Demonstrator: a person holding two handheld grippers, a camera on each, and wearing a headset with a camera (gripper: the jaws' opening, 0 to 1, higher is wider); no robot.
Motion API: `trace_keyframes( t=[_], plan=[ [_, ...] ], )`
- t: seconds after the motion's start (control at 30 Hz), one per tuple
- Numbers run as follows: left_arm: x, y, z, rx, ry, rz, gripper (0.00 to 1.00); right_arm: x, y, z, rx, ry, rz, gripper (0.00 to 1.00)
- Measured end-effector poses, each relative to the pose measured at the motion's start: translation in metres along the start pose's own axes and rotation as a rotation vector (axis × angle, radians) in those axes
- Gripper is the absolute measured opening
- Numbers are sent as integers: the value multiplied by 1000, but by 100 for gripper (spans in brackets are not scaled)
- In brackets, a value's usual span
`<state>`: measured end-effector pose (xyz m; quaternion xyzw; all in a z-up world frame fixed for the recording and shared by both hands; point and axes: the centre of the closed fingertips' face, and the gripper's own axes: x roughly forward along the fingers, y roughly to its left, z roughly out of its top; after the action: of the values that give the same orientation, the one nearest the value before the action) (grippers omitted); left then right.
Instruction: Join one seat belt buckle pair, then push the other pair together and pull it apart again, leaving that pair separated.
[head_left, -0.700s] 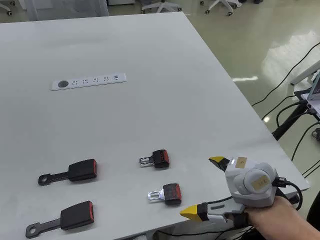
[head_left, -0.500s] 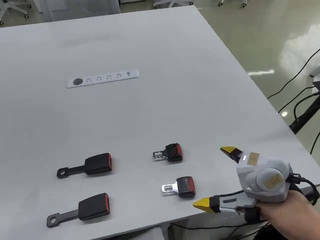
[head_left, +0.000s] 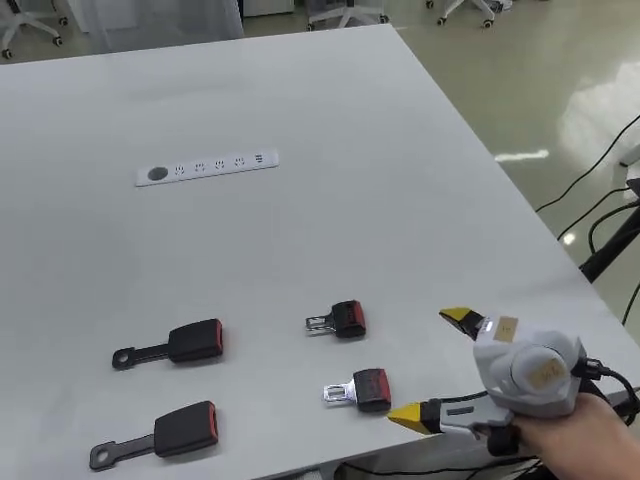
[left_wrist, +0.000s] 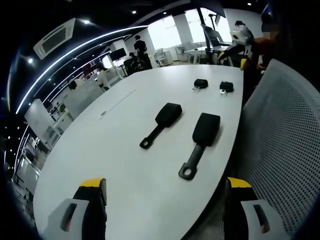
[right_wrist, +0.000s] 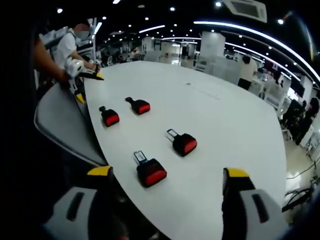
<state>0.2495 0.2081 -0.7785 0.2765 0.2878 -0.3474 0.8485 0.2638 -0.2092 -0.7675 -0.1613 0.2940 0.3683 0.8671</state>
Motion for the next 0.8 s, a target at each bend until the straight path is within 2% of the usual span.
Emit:
trace_keyframes(
  t=[0.17, 0.37, 0.8],
  plan=[
    [0, 0, 0, 1, 2, -1, 100, 2, -3, 3, -14, 0, -4, 93],
    [1, 2, 0, 16, 6, 6, 100, 5, -5, 8, -25, -10, -16, 100],
    [2, 3, -3, 11, 14, 5, 100, 9, -5, 5, -30, 0, -14, 98]
  ],
)
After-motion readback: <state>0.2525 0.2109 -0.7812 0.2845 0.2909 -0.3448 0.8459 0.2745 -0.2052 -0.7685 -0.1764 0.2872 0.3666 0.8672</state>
